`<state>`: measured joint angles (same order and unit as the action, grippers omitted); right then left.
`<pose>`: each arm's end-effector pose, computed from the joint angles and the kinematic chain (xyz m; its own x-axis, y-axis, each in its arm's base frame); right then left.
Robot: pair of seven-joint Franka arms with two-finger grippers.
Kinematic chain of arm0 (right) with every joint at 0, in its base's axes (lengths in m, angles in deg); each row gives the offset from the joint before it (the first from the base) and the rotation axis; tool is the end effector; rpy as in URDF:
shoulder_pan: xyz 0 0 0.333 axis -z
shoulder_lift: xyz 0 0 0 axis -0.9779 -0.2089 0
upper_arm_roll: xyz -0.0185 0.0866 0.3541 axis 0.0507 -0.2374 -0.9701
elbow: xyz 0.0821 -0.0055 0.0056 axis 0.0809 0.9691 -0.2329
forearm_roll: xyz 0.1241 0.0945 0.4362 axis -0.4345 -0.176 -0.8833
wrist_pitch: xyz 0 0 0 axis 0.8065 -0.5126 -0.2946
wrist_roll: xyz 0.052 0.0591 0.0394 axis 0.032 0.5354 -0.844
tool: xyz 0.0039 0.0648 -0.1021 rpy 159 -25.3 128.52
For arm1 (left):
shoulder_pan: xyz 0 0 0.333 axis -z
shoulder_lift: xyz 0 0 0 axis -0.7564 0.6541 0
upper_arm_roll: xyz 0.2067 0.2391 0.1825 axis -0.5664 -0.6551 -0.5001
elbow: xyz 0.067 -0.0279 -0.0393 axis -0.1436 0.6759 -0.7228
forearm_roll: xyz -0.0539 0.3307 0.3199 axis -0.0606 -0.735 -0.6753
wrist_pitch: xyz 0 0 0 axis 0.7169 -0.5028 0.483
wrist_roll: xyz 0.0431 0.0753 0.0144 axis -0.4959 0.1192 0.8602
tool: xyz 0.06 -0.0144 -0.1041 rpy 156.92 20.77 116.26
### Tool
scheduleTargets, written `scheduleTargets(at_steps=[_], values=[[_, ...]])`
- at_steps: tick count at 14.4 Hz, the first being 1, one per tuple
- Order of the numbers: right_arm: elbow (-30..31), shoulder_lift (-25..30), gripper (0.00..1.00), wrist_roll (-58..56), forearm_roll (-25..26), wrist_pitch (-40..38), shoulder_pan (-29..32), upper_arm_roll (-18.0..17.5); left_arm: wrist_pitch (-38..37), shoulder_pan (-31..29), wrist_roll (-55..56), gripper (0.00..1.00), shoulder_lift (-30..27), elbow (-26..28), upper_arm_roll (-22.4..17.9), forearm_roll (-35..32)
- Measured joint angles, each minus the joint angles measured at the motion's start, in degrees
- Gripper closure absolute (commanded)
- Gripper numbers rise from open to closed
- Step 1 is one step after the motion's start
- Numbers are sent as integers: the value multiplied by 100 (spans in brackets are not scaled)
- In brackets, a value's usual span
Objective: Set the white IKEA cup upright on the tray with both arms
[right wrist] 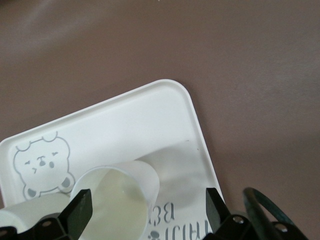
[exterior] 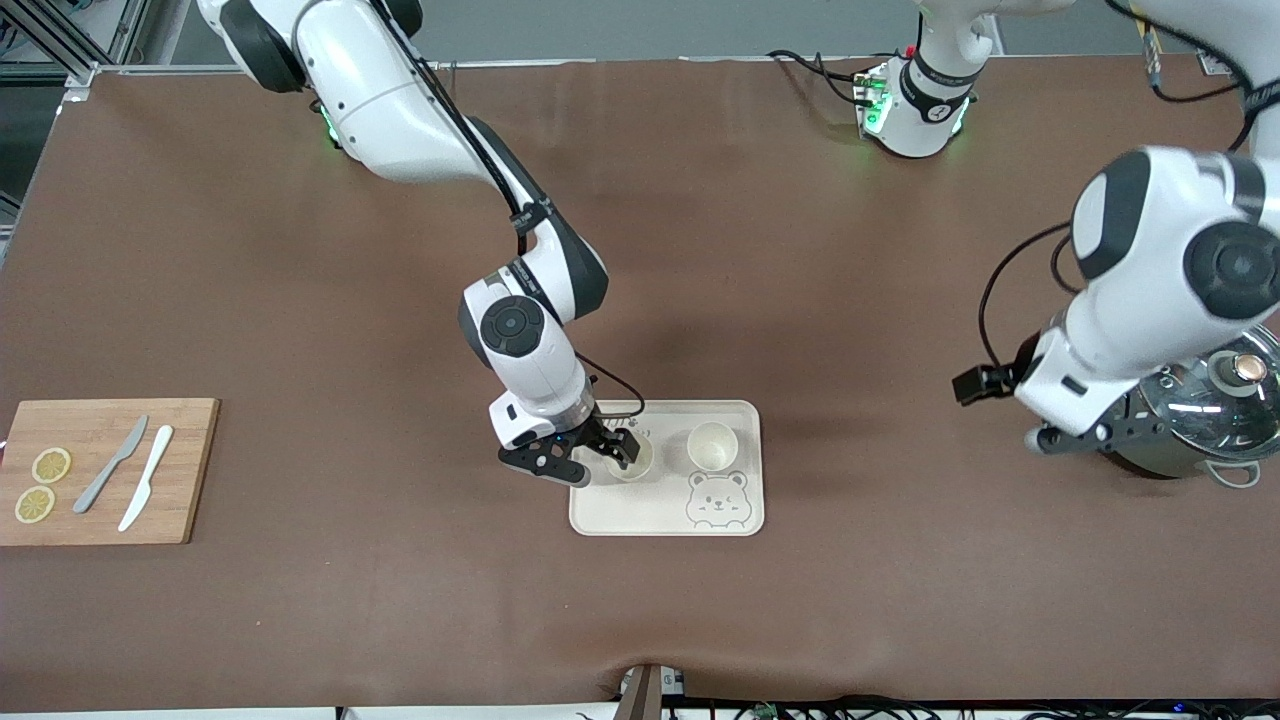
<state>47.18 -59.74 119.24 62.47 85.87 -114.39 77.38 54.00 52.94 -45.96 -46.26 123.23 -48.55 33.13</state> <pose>0.7199 0.4815 0.2661 0.9350 -0.3290 0.1323 -0.2957 -0.9293 -0.2213 0.7012 -0.1304 0.5038 0.9974 0.0712 -0.0062 0.0708 -0.9964 -0.0463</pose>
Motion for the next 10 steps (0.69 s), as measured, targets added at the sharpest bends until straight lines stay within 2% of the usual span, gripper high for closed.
scheduleTargets(at_steps=[2,5,8,10], values=[[-59,441,0,0,24,-766,3,12,-9,4,0,0,-525,383,107,4],[-121,1371,0,-230,65,-2361,120,65,-9,8,-126,0,-1083,761,197,11],[-107,2328,0,-1016,77,-3882,636,87,-15,7,-409,0,-1460,965,199,216],[47,2904,0,-1799,81,-4463,1144,101,-179,6,-697,0,-1713,1028,118,404]])
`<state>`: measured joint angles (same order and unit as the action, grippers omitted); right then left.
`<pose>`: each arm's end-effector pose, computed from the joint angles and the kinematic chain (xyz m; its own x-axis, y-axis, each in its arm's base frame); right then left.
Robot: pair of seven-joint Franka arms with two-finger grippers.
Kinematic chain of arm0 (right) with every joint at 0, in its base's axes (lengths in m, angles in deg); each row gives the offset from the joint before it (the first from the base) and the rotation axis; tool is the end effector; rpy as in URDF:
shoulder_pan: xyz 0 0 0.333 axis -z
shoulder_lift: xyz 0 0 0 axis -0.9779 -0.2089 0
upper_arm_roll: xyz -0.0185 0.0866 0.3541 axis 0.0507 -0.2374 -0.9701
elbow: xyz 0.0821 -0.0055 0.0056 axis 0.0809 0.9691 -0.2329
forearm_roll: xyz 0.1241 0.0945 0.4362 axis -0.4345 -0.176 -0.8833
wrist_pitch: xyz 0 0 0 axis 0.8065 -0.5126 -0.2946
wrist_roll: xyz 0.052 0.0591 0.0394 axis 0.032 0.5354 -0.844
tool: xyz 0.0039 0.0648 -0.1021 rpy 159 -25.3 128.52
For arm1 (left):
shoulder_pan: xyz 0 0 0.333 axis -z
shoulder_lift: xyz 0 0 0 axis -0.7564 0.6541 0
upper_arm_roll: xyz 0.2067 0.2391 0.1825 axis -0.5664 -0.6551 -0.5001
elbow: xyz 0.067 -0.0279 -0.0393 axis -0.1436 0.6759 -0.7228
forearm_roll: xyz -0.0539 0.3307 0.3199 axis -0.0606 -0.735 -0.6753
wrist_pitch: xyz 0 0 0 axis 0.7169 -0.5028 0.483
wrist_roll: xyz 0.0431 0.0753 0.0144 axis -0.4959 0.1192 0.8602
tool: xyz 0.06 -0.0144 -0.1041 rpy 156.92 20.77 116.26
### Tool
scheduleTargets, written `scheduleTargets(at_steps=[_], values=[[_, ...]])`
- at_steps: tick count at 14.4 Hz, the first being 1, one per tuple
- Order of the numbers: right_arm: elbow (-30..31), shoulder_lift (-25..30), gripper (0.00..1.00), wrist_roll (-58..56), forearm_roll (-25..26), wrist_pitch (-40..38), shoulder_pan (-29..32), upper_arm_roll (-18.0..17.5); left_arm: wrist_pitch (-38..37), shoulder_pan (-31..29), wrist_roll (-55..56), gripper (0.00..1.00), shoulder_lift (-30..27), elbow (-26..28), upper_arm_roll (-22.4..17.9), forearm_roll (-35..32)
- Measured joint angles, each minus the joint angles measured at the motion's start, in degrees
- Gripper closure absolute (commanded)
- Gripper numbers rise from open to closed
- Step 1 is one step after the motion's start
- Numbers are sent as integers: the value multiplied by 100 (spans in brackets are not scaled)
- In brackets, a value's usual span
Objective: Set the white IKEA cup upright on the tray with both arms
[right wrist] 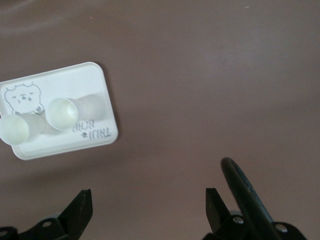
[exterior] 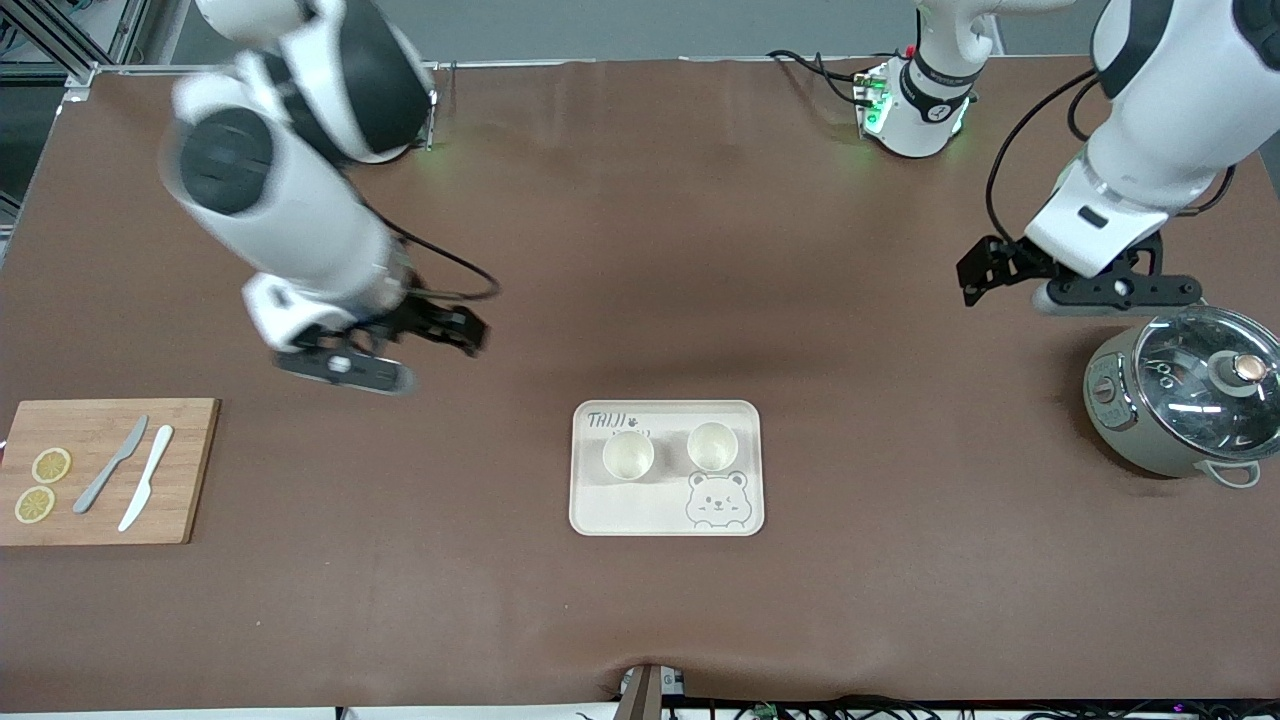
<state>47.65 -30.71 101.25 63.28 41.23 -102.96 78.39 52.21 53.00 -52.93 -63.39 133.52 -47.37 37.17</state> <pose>0.6760 0.2709 0.5946 0.9818 -0.1810 -0.0571 -0.1838 -0.9817 -0.0488 0.6035 -0.1416 0.5993 0.9961 -0.0572 0.0677 -0.0569 -0.9984 -0.0059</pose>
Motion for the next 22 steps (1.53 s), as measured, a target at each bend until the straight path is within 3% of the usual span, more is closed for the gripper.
scheduleTargets(at_steps=[5,10,13,22], values=[[915,1153,0,-1907,234,-250,1318,26,-193,-1,-417,0,-335,-59,-447,338],[1371,1421,0,-3236,412,-79,2252,32,-944,12,-417,0,114,-1080,-486,341],[1439,1422,0,-3531,453,25,2396,28,-1043,10,-516,0,202,-1321,-613,342],[1408,1439,0,-3562,585,76,2404,-1,-1045,0,-865,0,260,-1341,-830,301]])
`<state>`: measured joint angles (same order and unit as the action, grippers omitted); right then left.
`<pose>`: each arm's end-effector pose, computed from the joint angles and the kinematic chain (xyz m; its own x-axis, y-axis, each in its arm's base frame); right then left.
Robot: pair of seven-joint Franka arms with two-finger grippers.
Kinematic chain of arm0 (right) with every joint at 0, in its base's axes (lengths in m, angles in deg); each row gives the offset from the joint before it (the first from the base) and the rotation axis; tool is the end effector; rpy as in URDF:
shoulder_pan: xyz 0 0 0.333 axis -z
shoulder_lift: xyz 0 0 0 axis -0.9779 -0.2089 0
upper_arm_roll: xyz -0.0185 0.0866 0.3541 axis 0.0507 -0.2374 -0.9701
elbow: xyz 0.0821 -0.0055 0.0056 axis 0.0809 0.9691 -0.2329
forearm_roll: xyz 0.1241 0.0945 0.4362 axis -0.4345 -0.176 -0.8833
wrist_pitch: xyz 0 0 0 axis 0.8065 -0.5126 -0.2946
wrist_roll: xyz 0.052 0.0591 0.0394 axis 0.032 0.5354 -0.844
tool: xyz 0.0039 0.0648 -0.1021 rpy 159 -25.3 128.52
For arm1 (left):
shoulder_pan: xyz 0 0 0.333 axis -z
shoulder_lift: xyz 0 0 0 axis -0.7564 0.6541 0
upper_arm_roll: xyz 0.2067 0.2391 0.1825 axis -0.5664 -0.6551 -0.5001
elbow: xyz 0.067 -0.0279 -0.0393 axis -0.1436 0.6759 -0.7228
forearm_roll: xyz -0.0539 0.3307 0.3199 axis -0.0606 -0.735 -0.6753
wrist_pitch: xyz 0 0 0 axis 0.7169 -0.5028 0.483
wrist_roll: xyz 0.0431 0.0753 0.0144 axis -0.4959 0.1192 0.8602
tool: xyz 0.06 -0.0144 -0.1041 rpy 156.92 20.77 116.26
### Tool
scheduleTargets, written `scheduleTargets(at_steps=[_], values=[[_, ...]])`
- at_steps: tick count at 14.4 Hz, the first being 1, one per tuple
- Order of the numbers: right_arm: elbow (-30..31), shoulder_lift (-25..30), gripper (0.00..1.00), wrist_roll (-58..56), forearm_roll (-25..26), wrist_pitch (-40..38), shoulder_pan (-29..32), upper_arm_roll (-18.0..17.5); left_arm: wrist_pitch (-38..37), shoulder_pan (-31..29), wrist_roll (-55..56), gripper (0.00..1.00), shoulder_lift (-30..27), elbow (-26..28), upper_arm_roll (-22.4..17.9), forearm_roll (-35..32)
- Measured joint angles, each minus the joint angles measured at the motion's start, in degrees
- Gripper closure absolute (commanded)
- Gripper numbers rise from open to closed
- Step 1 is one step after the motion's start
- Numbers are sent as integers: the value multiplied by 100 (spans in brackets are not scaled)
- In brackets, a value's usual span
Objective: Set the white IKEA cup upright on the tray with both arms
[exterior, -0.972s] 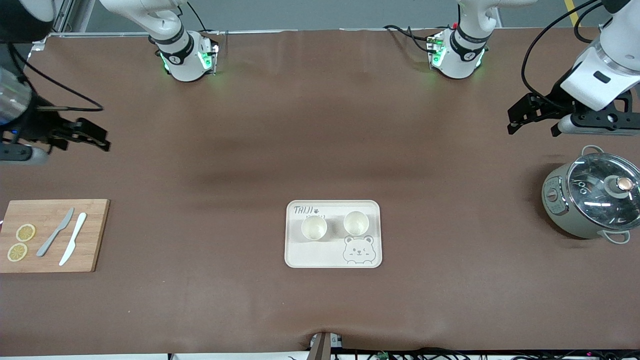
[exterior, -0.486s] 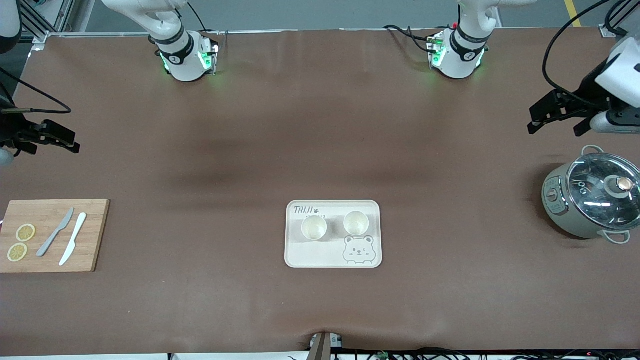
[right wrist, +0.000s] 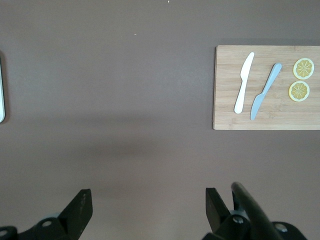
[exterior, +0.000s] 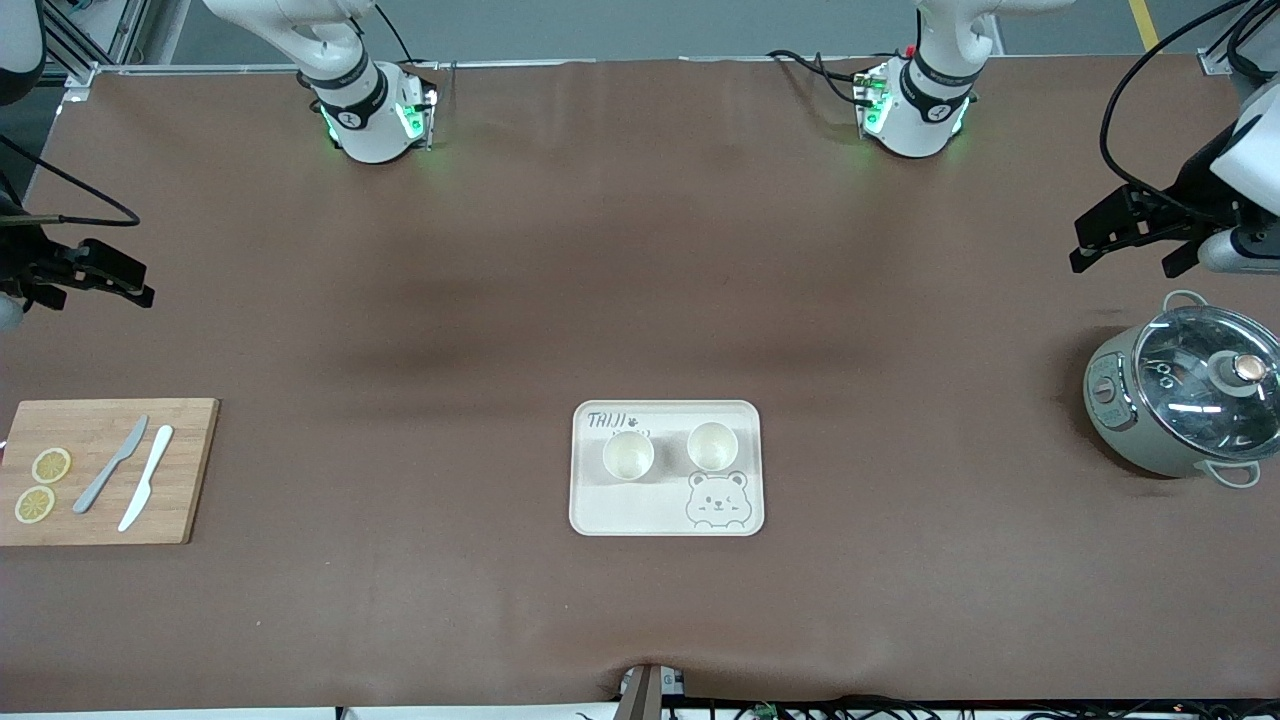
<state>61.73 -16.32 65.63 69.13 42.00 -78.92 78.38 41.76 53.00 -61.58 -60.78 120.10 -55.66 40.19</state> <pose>0.6421 -0.0420 0.6333 0.9998 0.0196 -0.0070 0.0197 -0.9998 0.0097 0.6240 -0.0574 0.6840 0.9956 -0.0601 0.0718 -0.0635 -0.9969 0.0460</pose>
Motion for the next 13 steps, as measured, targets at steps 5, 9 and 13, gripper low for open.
scheduleTargets(at_steps=[5,9,13], values=[[-1,0,0,0,1,0,2,-1,-27,-32,-645,0,60,0,-125,-312],[-1,0,0,-1,1,1,2,-3,-167,-94,-653,0,61,-2,-146,-339],[0,0,0,0,1,-1,2,-3,-185,-214,-676,0,61,-11,-146,-339]])
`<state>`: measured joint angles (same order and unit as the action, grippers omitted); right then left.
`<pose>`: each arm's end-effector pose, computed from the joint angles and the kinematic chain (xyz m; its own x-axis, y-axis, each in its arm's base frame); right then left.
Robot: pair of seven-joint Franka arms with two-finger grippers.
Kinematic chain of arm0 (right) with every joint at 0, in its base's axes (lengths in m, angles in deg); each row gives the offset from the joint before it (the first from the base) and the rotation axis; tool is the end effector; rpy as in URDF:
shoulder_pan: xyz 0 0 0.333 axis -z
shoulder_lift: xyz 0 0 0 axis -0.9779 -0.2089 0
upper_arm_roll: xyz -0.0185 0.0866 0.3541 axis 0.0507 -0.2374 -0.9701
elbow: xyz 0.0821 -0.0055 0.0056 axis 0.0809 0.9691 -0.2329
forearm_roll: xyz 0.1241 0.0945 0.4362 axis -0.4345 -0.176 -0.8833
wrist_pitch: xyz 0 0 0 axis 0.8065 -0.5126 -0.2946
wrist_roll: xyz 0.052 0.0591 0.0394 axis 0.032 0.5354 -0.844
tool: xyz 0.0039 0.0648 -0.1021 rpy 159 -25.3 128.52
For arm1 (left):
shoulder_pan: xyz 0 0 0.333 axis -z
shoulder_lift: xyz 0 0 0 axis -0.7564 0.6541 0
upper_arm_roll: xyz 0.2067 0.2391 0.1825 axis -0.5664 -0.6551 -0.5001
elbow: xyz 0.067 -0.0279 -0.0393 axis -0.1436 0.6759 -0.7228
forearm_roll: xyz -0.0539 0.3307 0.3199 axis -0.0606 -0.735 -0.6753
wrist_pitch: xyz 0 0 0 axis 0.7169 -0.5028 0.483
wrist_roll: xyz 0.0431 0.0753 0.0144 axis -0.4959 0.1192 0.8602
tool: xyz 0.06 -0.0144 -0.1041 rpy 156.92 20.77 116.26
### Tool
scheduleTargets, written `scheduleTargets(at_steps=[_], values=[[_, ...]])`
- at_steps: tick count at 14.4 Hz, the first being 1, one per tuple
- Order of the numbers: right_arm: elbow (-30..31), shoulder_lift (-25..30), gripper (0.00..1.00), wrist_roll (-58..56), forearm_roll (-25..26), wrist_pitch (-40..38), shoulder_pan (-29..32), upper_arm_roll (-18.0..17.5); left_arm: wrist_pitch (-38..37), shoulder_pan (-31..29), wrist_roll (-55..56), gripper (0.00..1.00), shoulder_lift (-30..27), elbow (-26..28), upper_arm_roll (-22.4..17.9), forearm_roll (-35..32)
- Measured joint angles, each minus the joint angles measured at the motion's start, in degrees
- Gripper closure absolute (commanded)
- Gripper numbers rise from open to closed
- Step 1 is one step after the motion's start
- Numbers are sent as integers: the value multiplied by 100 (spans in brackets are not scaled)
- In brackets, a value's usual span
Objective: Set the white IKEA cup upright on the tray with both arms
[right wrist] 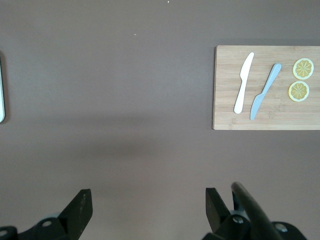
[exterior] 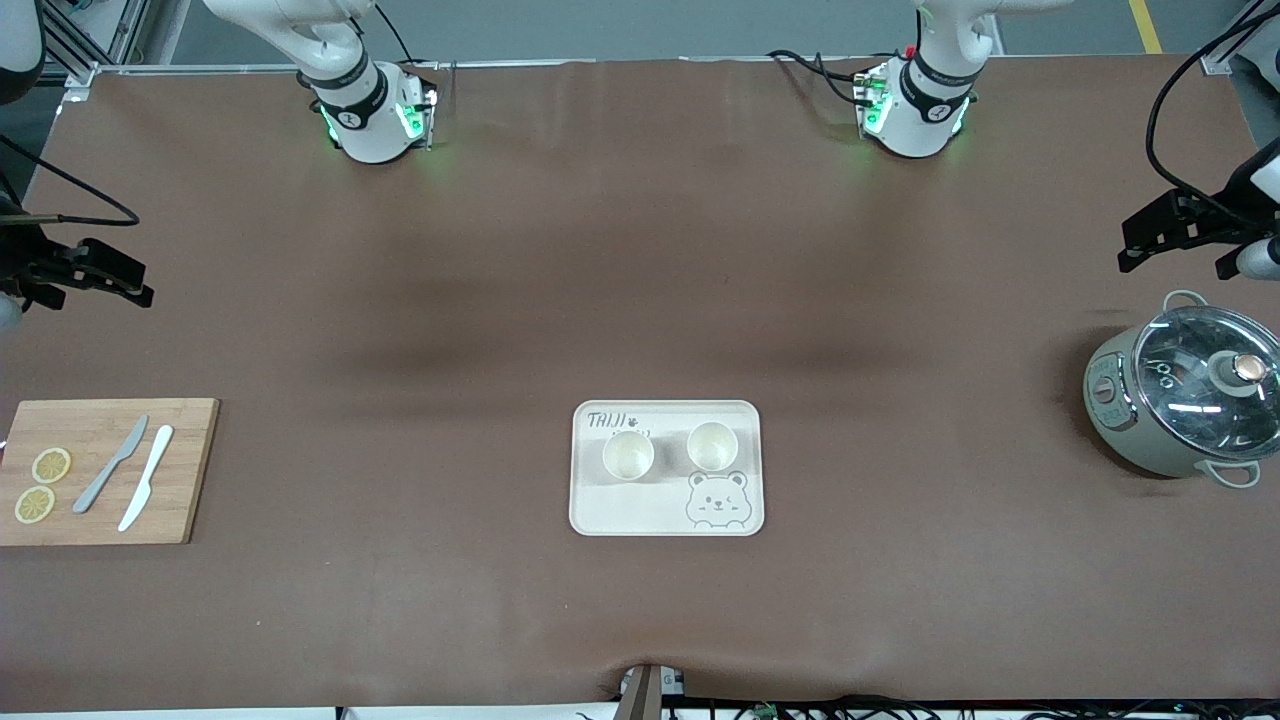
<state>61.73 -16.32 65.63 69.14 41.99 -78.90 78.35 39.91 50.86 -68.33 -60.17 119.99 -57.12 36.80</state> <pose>0.6421 -0.0419 0.6333 0.9998 0.0198 -0.0072 0.0199 -0.9998 0.0099 0.6265 -0.0110 0.6752 0.9927 -0.1167 0.0303 -0.1162 -0.9931 -0.0174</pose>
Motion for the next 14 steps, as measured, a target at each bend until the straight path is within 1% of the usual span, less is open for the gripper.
scheduleTargets(at_steps=[5,9,12,14], values=[[0,0,0,1,1,-3,3,1,-5,3,325,0,0,-4,12,0],[-16,-3,0,1,4,-3,13,1,-23,26,371,0,0,-5,29,1],[-32,-116,0,1,4,5,9,-41,-69,27,374,0,-2,-16,35,1],[-150,-172,0,1,3,16,9,-55,-81,19,376,0,-7,-35,32,1]])
